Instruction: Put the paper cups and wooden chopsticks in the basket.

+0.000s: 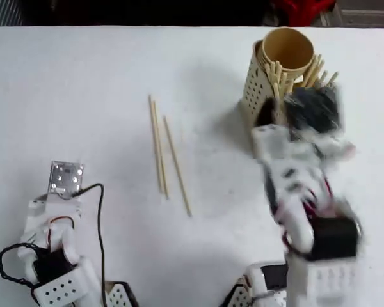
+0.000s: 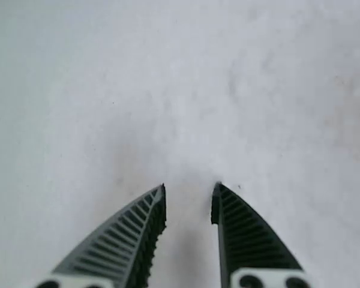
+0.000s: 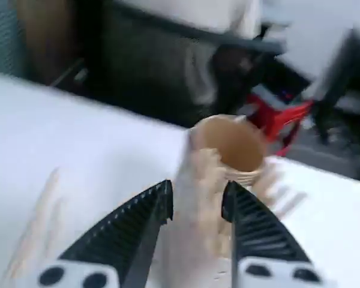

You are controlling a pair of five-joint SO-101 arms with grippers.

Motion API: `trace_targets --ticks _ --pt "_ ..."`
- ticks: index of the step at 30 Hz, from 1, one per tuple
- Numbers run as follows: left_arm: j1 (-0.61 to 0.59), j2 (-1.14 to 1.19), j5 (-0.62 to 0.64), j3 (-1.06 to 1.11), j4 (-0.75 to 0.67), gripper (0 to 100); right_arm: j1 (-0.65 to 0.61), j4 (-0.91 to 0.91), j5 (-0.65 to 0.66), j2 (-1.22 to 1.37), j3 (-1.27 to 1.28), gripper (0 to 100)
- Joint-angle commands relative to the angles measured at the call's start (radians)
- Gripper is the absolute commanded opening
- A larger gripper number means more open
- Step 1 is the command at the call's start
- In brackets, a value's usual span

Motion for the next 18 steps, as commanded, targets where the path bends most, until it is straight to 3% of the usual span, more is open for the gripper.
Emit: trace_targets --ticks 1,8,18 --pt "-0.007 -0.007 -0.005 -0.003 0.006 14 -0.171 0.094 -0.014 0.239 -0.103 16.3" --pt "-0.007 -0.007 -0.005 -0.003 0.006 14 -0.401 0.028 -0.071 0.704 -0.104 16.3" --pt "-0.007 -0.007 -0.005 -0.003 0.006 14 -0.42 -0.186 -0.068 1.104 -0.104 16.6"
